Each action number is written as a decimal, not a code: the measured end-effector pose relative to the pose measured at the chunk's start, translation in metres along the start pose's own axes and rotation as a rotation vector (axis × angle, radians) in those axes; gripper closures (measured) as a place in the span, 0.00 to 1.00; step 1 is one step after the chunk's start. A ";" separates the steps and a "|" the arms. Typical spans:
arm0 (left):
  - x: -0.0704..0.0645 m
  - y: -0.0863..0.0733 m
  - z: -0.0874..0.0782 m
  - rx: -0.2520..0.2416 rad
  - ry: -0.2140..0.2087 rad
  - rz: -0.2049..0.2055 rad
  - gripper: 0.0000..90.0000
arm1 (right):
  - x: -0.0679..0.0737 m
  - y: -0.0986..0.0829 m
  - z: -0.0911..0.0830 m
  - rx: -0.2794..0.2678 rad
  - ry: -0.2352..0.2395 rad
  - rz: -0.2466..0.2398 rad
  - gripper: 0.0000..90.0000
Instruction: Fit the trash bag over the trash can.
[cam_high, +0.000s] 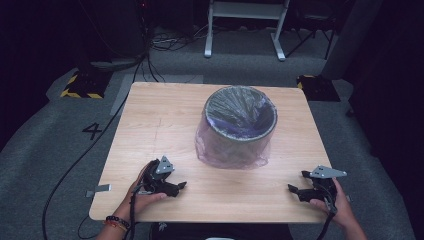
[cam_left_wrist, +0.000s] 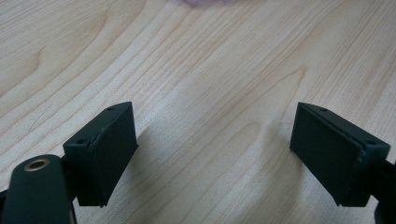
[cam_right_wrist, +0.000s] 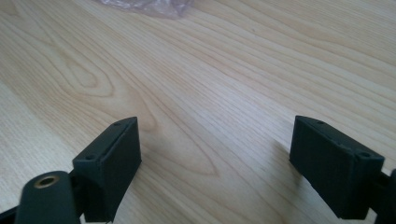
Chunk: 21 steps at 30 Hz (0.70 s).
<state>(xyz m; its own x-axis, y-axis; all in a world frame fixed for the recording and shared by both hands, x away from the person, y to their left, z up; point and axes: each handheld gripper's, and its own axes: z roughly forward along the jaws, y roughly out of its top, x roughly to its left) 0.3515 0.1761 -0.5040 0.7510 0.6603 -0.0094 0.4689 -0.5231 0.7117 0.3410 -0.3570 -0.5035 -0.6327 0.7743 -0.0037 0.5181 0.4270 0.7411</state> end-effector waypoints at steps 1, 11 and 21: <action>0.000 0.000 0.000 0.000 0.000 0.000 0.16 | -0.001 -0.001 -0.001 0.001 -0.009 0.007 0.18; 0.000 0.000 0.000 0.000 0.001 0.001 0.16 | -0.020 -0.013 -0.014 0.003 -0.069 0.068 0.17; -0.001 0.000 0.000 0.000 0.004 0.000 0.16 | -0.024 -0.014 -0.015 0.002 -0.079 0.078 0.17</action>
<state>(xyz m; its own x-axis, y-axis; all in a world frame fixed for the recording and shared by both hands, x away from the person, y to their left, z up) 0.3509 0.1759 -0.5040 0.7488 0.6628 -0.0067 0.4693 -0.5229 0.7115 0.3397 -0.3887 -0.5036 -0.5433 0.8396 0.0008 0.5654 0.3652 0.7396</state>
